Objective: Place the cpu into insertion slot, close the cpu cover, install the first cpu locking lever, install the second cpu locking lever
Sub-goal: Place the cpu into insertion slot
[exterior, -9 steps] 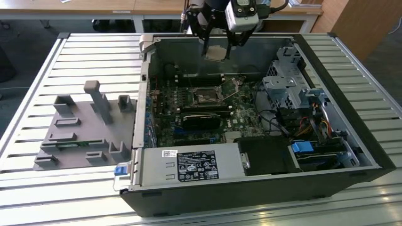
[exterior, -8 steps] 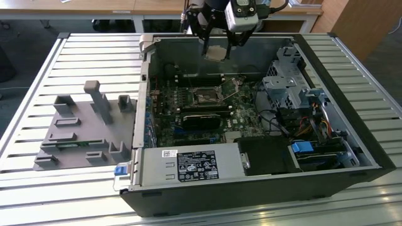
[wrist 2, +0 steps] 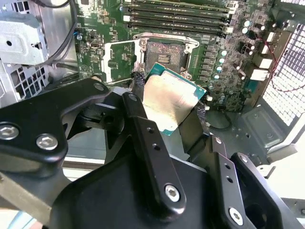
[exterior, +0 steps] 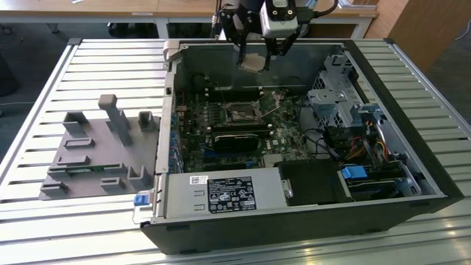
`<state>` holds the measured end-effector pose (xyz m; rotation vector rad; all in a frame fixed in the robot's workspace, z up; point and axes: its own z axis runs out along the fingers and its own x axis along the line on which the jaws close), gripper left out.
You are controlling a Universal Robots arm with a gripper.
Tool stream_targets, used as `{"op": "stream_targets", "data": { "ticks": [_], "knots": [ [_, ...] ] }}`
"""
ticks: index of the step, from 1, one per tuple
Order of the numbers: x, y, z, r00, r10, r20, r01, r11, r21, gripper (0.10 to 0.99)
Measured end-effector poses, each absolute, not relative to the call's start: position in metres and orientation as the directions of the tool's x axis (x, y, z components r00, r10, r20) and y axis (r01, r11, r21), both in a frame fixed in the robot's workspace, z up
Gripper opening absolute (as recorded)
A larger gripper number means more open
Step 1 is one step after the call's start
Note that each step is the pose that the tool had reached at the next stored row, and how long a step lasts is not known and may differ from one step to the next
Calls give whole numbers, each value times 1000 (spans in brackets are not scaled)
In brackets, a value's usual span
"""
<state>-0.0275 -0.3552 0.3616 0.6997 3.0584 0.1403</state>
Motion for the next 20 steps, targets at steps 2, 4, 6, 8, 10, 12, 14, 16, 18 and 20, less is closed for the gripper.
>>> {"op": "stream_targets", "data": {
  "ticks": [2,4,6,8,10,12,14,16,18,20],
  "knots": [
    [-27,-355,361,-897,442,19,442,893,87,541],
    [-27,-355,361,-893,450,19,450,889,87,541],
    [-27,-355,361,-892,452,19,451,888,87,541],
    [-27,-355,361,-892,452,19,452,888,87,541],
    [-27,-355,361,-892,452,19,452,888,87,541],
    [-27,-355,361,-892,452,19,452,888,87,541],
    [-27,-355,361,-892,452,19,452,888,87,541],
    [-27,-355,361,-892,453,19,452,888,87,541],
    [-27,-355,361,-889,457,19,457,885,87,541],
    [-27,-355,361,-886,464,19,463,882,87,541]
  ]
}}
